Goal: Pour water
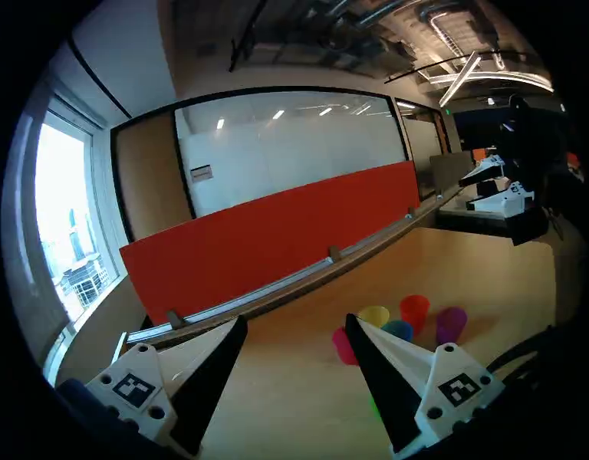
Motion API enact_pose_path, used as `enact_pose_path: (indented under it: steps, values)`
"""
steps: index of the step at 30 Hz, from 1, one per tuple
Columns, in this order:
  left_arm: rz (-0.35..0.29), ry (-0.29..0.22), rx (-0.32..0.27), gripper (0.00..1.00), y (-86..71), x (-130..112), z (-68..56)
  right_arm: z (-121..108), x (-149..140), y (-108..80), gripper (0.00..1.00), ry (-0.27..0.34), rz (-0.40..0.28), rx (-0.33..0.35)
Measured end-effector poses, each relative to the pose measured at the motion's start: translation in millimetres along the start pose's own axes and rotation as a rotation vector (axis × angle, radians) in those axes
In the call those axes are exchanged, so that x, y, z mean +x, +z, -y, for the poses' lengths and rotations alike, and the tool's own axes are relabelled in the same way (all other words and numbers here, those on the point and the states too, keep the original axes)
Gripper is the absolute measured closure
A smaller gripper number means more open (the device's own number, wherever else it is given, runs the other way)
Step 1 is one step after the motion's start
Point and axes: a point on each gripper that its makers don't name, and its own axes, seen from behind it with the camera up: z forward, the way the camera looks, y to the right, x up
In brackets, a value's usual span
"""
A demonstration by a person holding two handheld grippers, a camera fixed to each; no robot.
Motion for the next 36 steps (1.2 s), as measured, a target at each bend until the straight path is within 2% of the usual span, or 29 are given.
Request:
enact_pose_path:
  steps: [11, 18, 29, 36]
  values:
    - [0.050, 0.025, -0.094, 0.05, 7.9, -7.5, -17.4, 1.5, -3.3, 7.2, 0.00, -0.054, 0.027, 0.063]
    - [0.079, 0.037, -0.169, 0.05, 12.3, -14.3, -31.3, 13.9, -8.2, 12.9, 0.00, -0.088, 0.072, 0.153]
    - [0.131, 0.058, -0.241, 0.05, 14.5, -29.9, -44.3, 22.3, -8.0, 20.2, 0.00, -0.111, 0.102, 0.219]
    - [0.169, 0.064, -0.295, 0.05, 12.4, -43.9, -55.2, 41.3, -20.5, 23.8, 0.00, -0.108, 0.161, 0.315]
